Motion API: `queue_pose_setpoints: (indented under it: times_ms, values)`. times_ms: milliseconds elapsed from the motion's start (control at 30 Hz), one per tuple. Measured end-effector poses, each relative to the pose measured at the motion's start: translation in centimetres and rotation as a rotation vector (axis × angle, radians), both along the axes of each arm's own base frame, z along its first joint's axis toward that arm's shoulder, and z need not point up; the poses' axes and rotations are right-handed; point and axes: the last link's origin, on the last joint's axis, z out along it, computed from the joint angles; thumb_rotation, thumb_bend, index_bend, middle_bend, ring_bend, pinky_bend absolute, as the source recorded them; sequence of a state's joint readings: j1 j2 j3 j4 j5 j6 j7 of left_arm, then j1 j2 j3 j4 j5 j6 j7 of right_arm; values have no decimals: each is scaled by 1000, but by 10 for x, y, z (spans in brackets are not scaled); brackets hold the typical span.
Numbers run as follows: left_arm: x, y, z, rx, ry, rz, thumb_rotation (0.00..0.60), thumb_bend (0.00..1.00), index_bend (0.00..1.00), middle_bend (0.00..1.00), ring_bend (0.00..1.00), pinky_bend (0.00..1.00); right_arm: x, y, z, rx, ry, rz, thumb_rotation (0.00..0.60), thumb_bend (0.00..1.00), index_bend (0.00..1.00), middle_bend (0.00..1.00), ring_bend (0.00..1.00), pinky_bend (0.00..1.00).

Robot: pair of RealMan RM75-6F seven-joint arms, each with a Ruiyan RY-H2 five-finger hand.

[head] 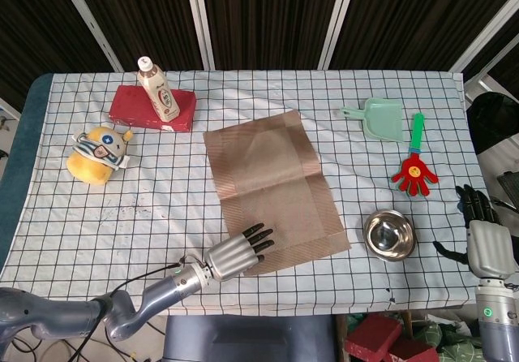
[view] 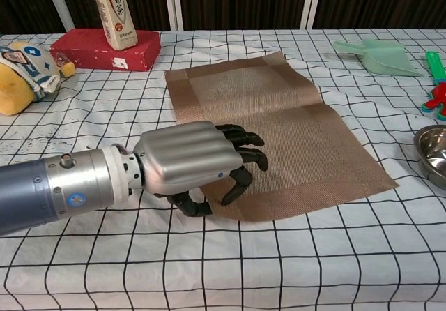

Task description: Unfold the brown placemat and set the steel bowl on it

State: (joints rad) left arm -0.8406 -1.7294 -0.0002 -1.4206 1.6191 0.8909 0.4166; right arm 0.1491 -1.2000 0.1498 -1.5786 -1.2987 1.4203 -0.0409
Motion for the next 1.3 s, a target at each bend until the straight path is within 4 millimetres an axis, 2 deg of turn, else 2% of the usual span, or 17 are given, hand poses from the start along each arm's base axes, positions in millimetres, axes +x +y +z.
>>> queue_pose_setpoints:
  times_ms: [300,500,700,967,1133,1300]
  values:
    - [-3,0,4,-1,-26,15,600,383,649,198,45,102,0,0,0,3,1,-1,600,68,41,19,14,182]
    - [-12,-7,18,-12,-40,-4,600,383,650,202,45,102,-1,-1,1,1,-1,-5,600,68,45,19,14,182]
    - [-28,-15,39,-18,-38,-8,600,383,651,202,45,102,-1,-1,0,1,2,-5,600,68,47,19,14,182]
    - [-61,-35,73,-30,-26,6,600,383,656,207,44,102,-1,-2,1,-6,6,-10,600,67,53,19,14,182]
    - [-78,-51,83,-62,-20,23,600,383,657,207,45,102,-2,-3,2,-12,8,-16,600,68,57,19,15,182]
    - [-92,-56,95,-52,1,28,600,383,661,207,44,102,-2,-3,2,-15,5,-18,600,68,59,19,14,182]
